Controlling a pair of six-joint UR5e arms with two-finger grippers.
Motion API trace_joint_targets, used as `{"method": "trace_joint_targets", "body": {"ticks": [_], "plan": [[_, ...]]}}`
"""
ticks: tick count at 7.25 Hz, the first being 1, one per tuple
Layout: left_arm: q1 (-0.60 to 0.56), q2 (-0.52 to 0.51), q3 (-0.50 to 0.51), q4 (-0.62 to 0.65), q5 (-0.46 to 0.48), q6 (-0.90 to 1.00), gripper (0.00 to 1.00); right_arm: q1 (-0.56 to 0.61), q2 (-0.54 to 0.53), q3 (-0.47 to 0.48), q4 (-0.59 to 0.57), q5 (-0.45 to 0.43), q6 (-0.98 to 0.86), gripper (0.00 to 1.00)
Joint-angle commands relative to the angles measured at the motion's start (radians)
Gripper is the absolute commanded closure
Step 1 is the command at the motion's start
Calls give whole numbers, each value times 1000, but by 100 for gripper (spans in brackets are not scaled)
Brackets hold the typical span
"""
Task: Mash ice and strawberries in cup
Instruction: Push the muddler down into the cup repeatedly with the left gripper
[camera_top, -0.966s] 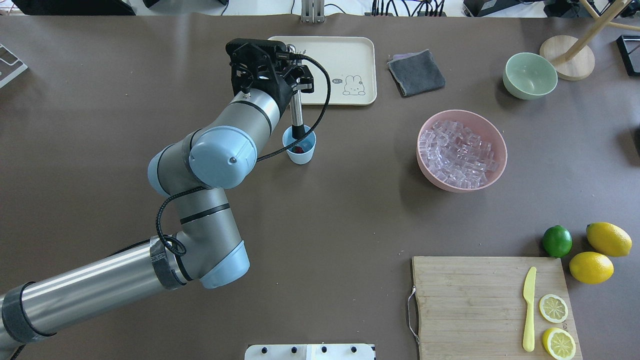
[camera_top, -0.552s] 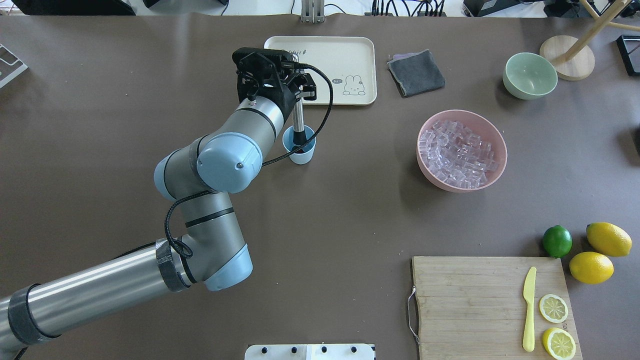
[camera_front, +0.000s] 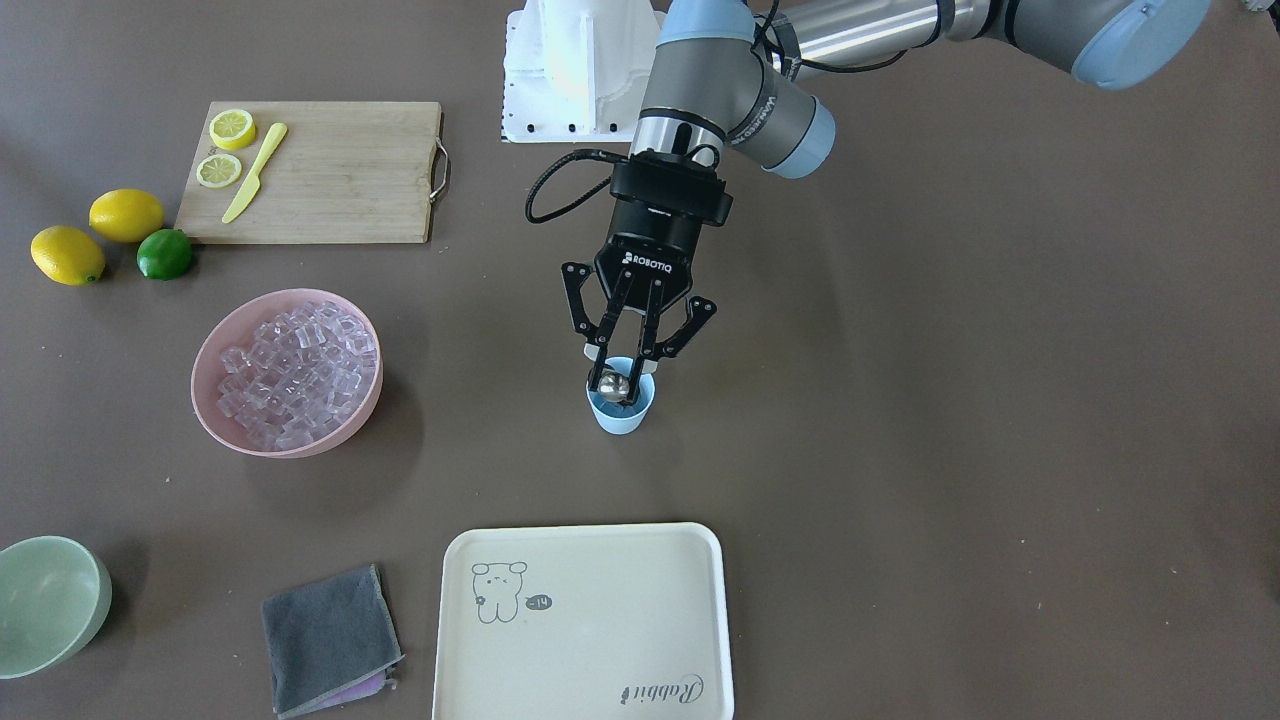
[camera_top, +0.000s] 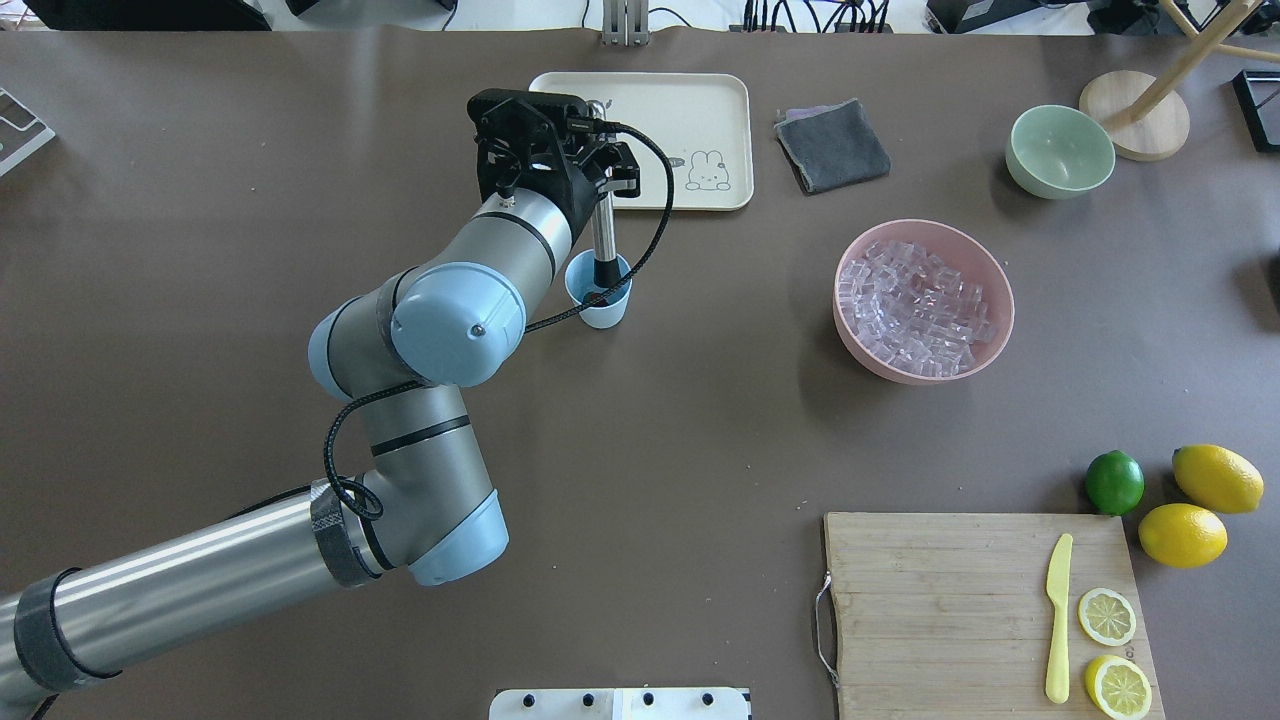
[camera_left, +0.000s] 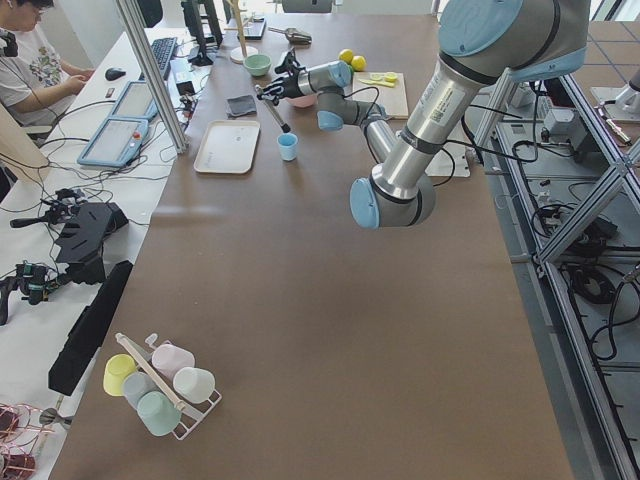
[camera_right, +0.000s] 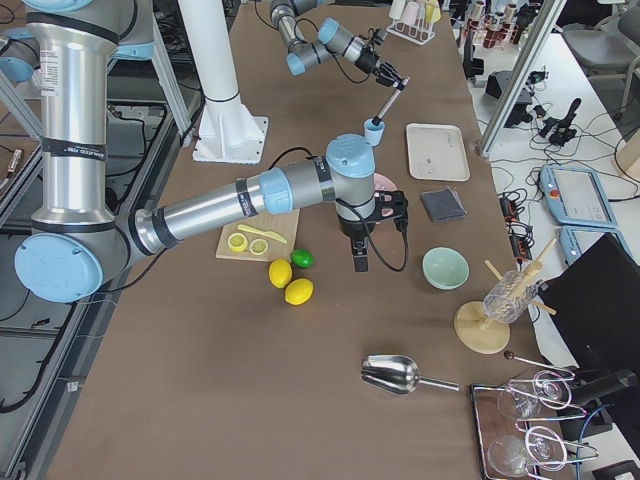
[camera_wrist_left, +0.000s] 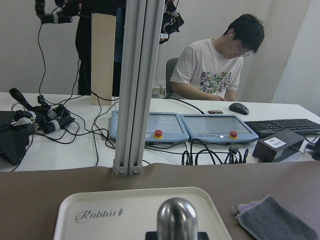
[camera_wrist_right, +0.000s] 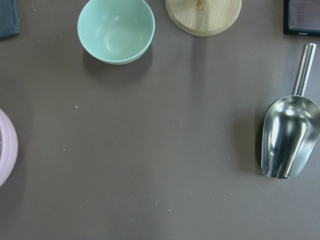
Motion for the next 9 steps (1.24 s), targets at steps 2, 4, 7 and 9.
{"method": "trace_joint_targets", "body": {"ticks": [2, 4, 7, 9], "plan": [[-6, -8, 26, 4, 3, 7, 100, 0, -1, 1, 0, -1, -1, 1], [-2, -1, 75, -8, 4, -2, 100, 0, -12, 10, 0, -1, -1, 1], [26, 25, 72, -10, 4, -10, 100, 2, -14, 10, 0, -3, -2, 1], [30, 25, 66, -10, 4, -9, 100, 0, -15, 10, 0, -3, -1, 1]]}}
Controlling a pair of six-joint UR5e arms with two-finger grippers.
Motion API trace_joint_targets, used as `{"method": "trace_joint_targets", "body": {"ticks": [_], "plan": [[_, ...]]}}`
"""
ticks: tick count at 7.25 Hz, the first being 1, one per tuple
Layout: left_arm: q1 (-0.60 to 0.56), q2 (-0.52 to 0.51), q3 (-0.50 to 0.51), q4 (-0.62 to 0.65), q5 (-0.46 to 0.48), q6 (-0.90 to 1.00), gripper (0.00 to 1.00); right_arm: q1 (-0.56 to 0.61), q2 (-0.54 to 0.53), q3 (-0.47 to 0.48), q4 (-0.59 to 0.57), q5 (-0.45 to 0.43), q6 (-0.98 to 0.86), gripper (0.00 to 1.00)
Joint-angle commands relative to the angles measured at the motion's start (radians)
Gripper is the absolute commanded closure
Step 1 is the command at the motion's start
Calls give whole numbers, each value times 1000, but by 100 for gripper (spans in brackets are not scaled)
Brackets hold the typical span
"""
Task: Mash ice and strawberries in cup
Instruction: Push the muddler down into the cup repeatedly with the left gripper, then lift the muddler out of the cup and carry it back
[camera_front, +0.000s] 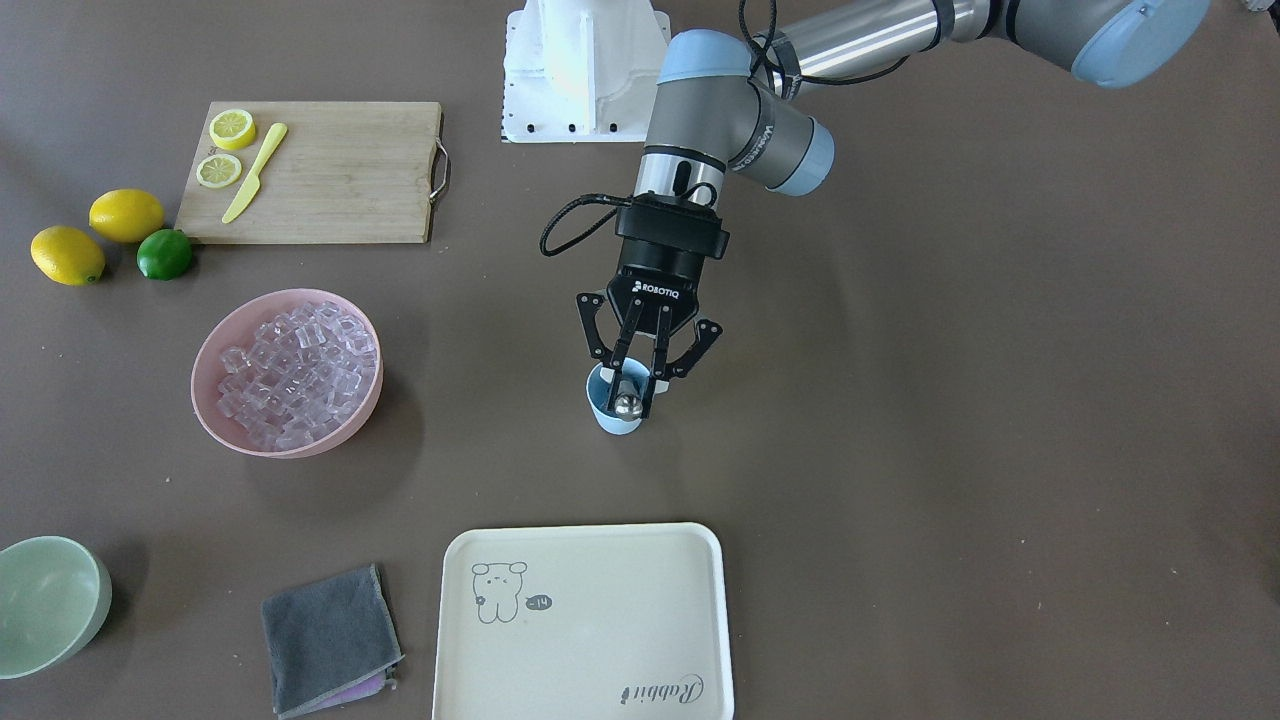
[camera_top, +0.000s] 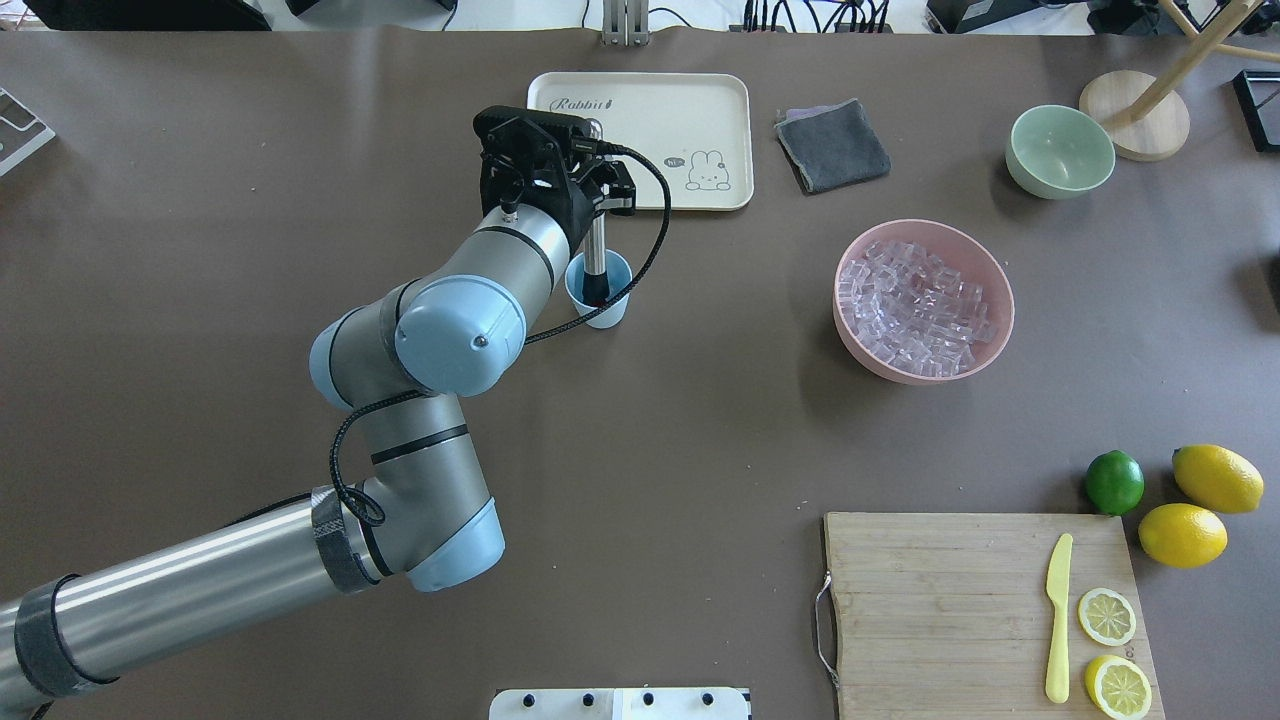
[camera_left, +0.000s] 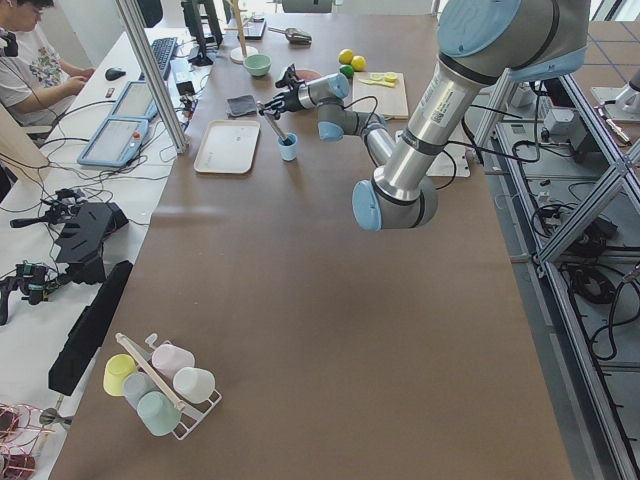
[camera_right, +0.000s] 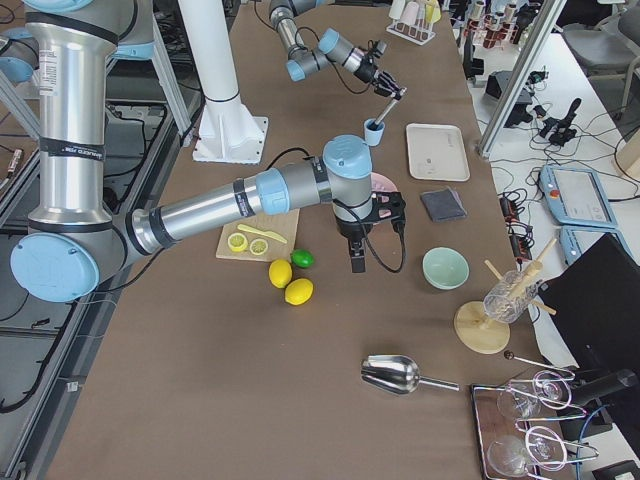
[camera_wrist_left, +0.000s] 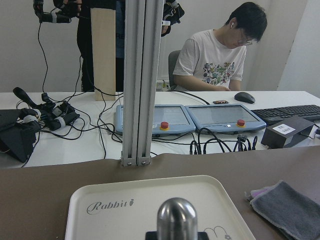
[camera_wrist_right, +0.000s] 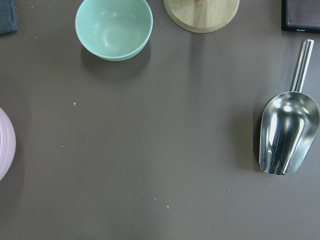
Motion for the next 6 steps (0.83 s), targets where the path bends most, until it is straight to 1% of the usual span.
{"method": "trace_joint_targets", "body": {"ticks": [1, 2, 3, 4, 5, 6], "plan": [[2, -1, -13, -2, -1, 1, 100, 0, -4, 0, 2, 0, -1, 1], [-9, -11, -33, 1, -6, 8, 100, 0, -4, 0, 2, -2, 1, 1], [-59, -10, -101, 12, -26, 27, 100, 0, -4, 0, 2, -2, 1, 1], [-123, -10, -119, 9, -128, 31, 100, 0, -3, -1, 2, 0, 1, 1], [-205, -2, -117, 12, -208, 32, 100, 0, -3, -3, 2, 1, -1, 1], [-304, 39, -105, 17, -356, 25, 100, 0, -3, -3, 2, 1, -1, 1]]}}
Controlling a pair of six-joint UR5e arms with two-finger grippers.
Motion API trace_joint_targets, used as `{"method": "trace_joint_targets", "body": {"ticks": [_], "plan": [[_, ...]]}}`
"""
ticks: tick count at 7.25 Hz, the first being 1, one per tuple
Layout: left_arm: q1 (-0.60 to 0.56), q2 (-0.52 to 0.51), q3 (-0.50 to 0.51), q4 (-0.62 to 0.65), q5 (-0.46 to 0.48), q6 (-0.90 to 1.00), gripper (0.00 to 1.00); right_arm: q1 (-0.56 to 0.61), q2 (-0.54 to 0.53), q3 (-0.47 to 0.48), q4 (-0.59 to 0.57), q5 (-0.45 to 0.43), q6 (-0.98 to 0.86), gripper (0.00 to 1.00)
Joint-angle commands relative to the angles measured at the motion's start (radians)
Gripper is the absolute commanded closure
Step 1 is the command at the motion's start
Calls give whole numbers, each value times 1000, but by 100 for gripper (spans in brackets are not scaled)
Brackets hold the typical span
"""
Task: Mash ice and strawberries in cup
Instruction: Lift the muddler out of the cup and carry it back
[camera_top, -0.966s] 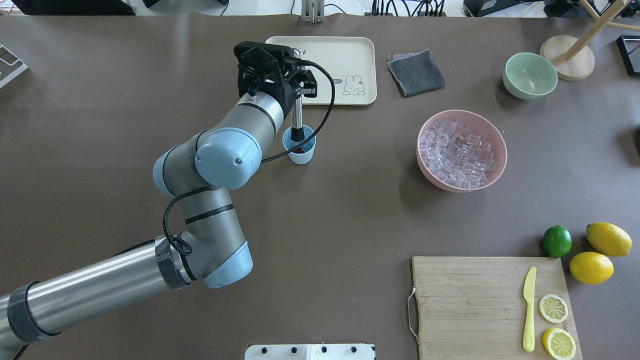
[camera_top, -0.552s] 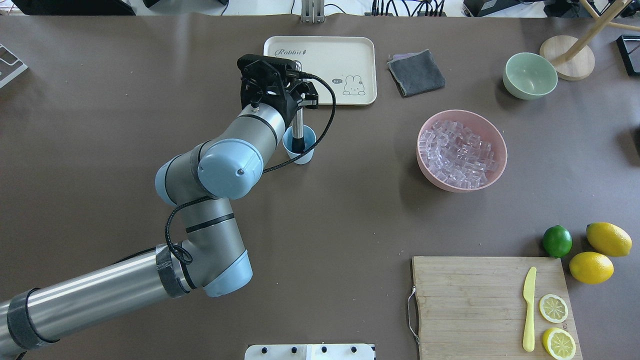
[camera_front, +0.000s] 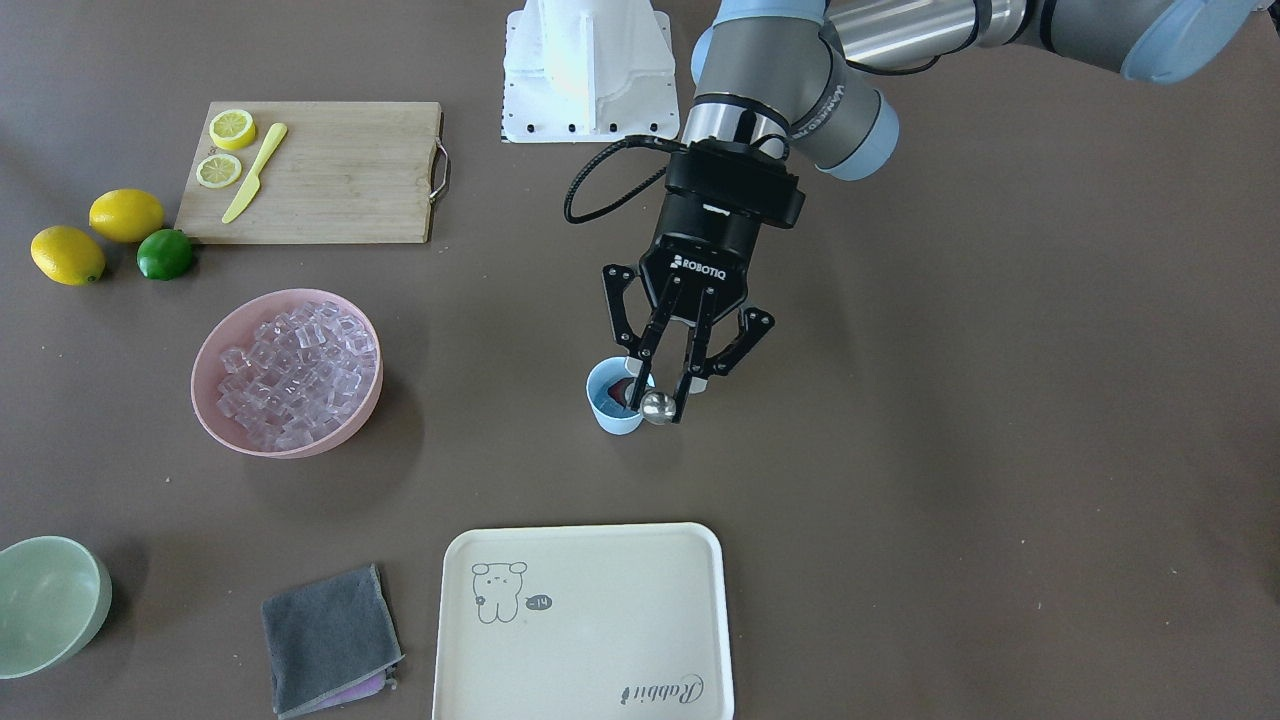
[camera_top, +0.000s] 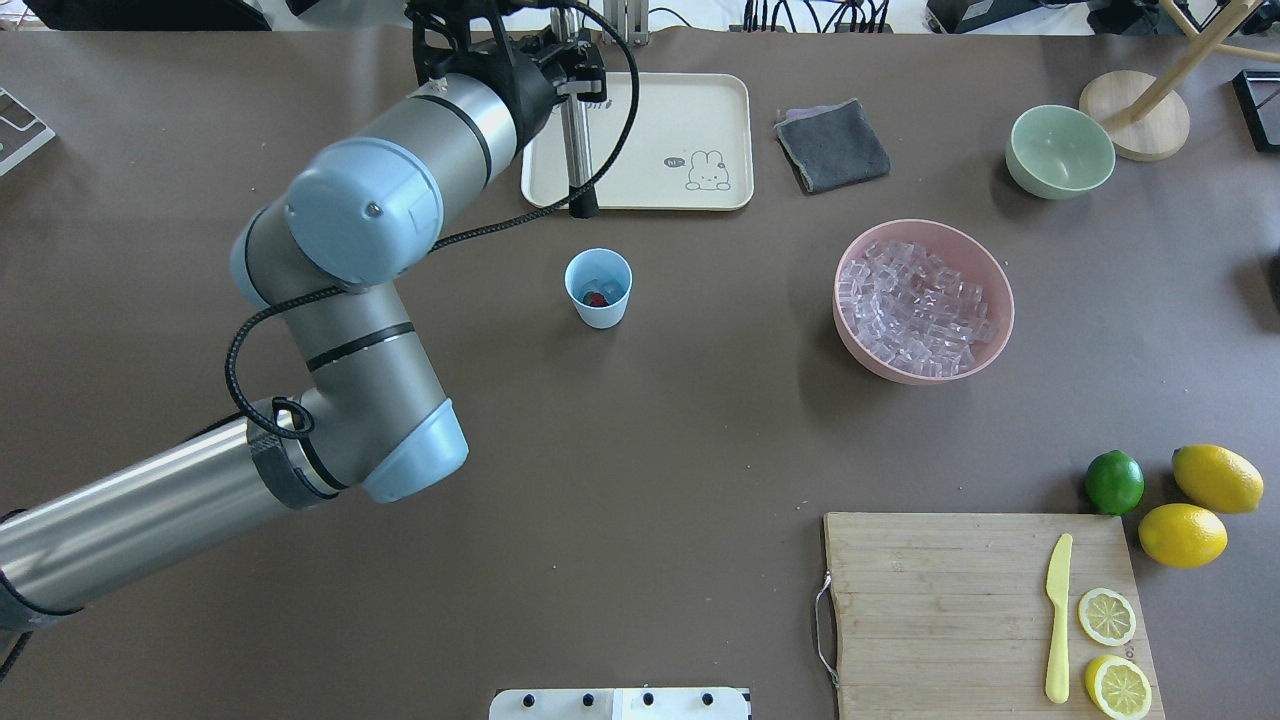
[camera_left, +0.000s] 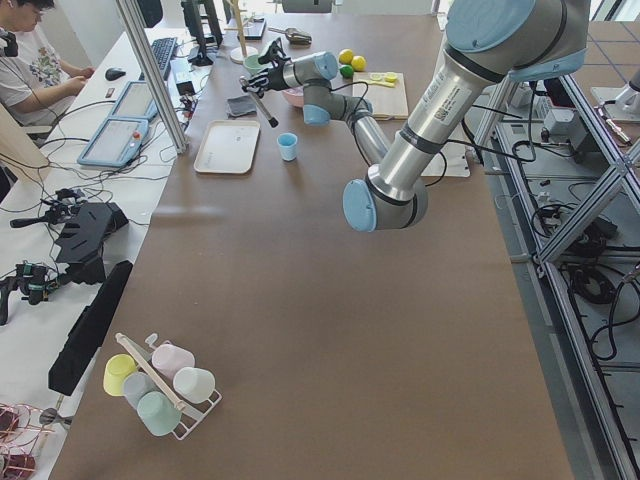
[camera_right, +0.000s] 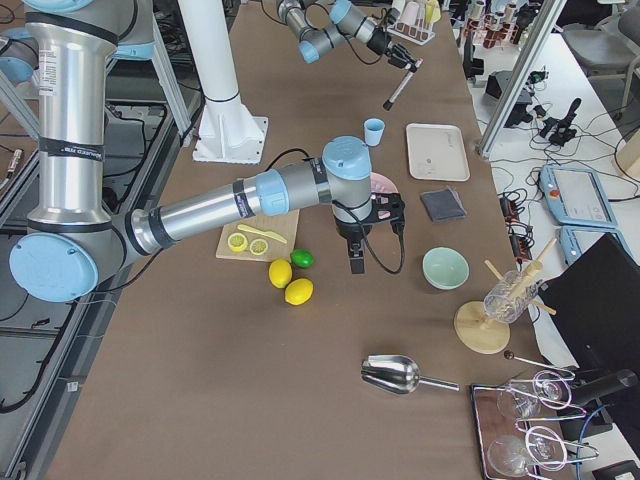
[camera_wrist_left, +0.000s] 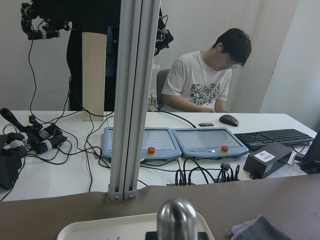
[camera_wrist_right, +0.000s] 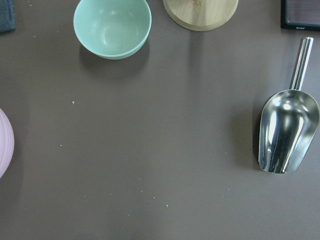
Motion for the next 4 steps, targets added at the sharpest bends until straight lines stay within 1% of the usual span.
{"method": "trace_joint_targets", "body": {"ticks": [1, 3, 4], "plan": [[-164, 87, 16, 5, -308, -69, 100, 0, 0, 1, 0, 2, -1, 1], [-230, 228, 28, 18, -424, -82, 100, 0, 0, 20, 0, 14, 6, 1], [-300, 282, 27, 47, -523, -80, 100, 0, 0, 13, 0, 13, 9, 1]]}}
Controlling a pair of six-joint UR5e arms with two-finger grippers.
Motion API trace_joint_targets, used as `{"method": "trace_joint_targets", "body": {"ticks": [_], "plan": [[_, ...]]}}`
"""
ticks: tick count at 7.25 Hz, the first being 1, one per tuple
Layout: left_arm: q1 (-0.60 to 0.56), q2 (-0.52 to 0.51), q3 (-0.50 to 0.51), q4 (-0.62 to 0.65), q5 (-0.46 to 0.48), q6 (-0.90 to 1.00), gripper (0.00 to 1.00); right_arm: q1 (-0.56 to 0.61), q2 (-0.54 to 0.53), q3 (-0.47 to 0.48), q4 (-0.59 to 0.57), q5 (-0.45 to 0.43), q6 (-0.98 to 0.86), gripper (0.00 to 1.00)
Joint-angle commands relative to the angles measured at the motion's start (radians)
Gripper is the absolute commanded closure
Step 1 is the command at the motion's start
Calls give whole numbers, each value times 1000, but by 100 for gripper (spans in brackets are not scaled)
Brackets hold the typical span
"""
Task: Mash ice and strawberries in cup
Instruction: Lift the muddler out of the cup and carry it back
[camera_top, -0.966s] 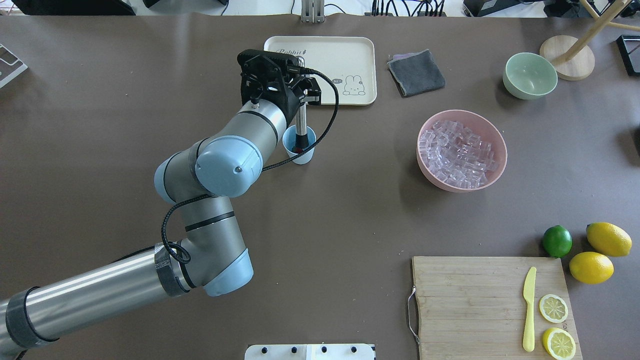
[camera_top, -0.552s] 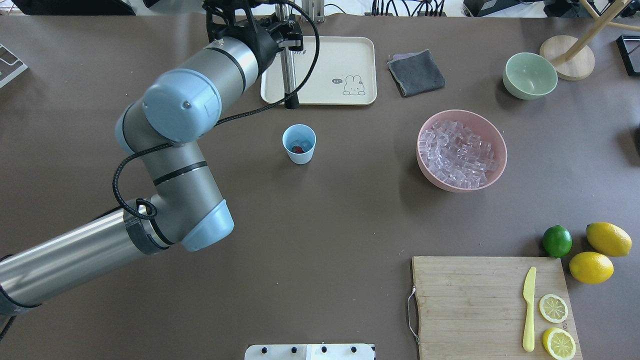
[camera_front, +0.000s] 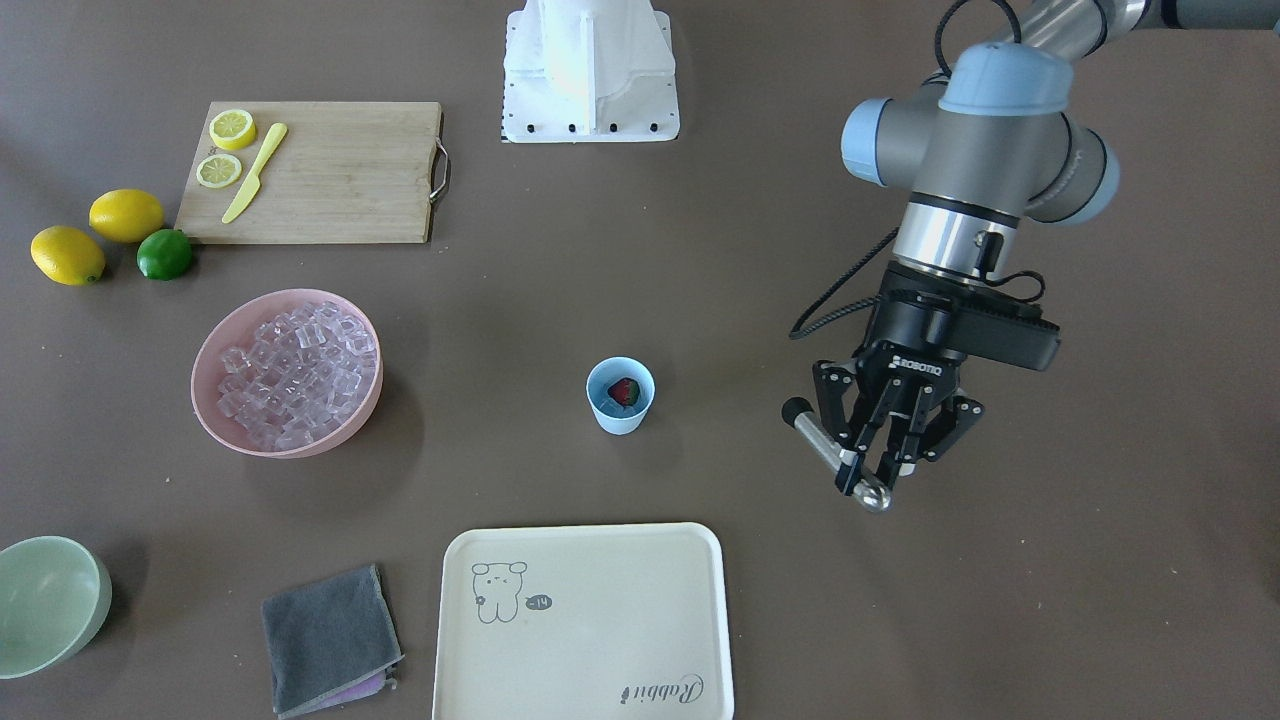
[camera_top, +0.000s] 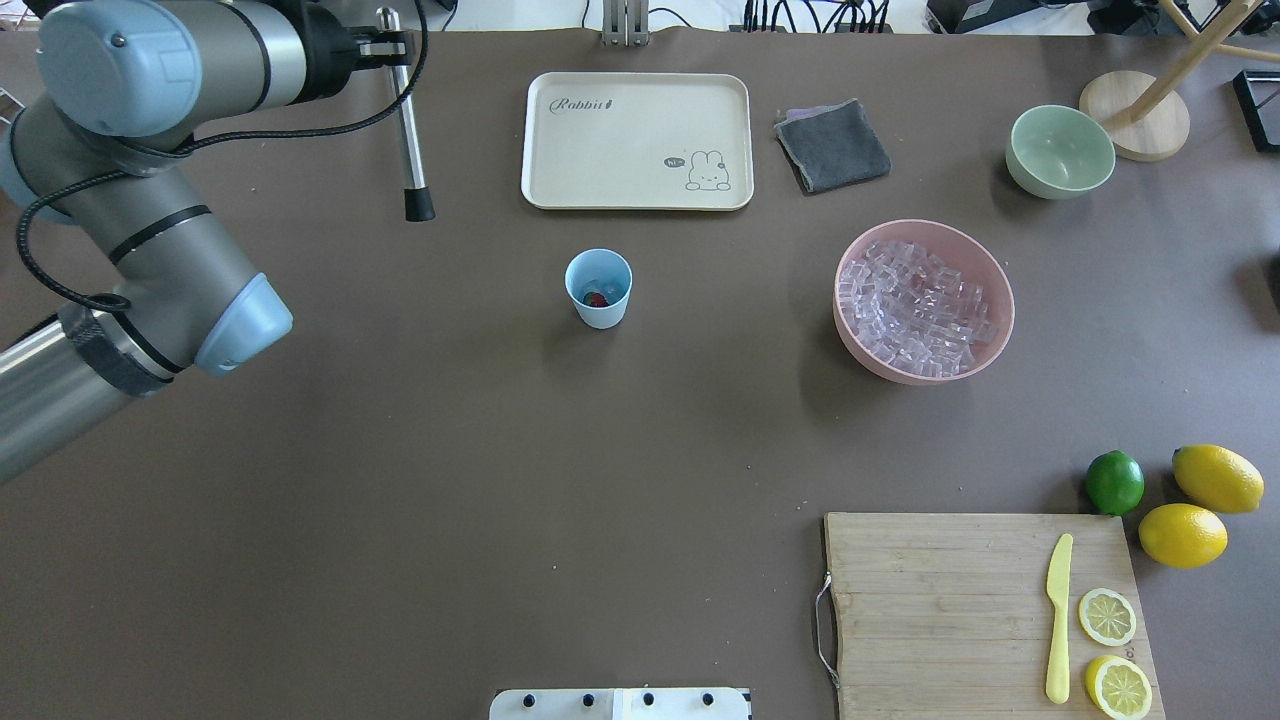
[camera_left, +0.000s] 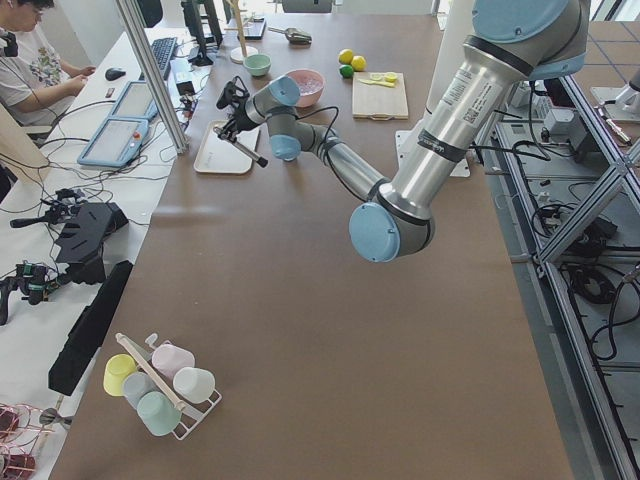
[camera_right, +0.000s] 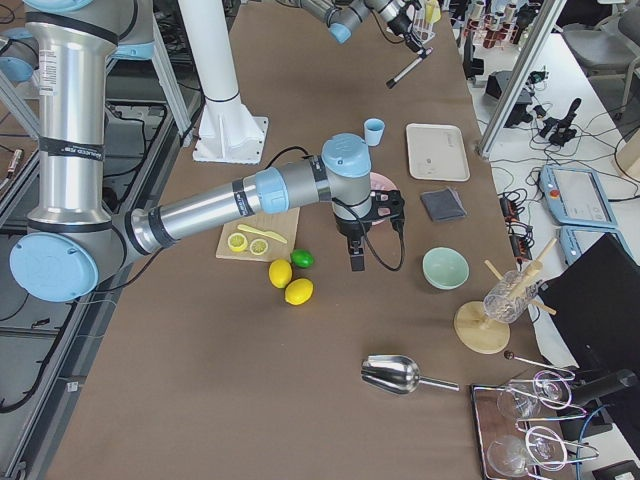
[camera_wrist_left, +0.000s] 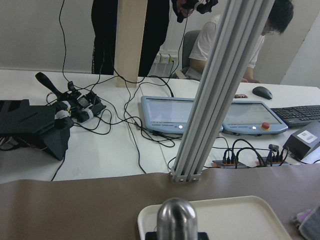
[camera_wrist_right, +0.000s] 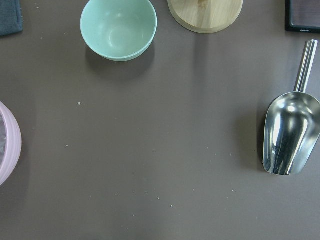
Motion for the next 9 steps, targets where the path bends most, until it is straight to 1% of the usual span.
{"method": "trace_joint_targets", "body": {"ticks": [1, 2, 3, 4, 5, 6, 7, 9], "plan": [[-174, 154, 20, 26, -258, 40, 100, 0, 3, -12, 0, -2, 3, 1], [-239, 196, 61, 29, -367, 92, 100, 0, 5, -18, 0, -6, 4, 1], [-273, 234, 103, 26, -418, 109, 100, 0, 0, -18, 0, -9, 4, 1], [-279, 279, 146, 29, -462, 161, 100, 0, -3, -26, 0, -9, 3, 1], [-287, 310, 174, 23, -483, 201, 100, 0, -3, -26, 0, -5, 4, 1], [-341, 331, 216, 36, -567, 300, 100, 0, -2, -34, 2, -12, -7, 1], [-342, 369, 226, 29, -580, 315, 100, -2, 6, -37, 2, -12, -5, 1], [-342, 402, 224, 29, -594, 336, 100, 0, 11, -32, 2, -12, -7, 1]]}}
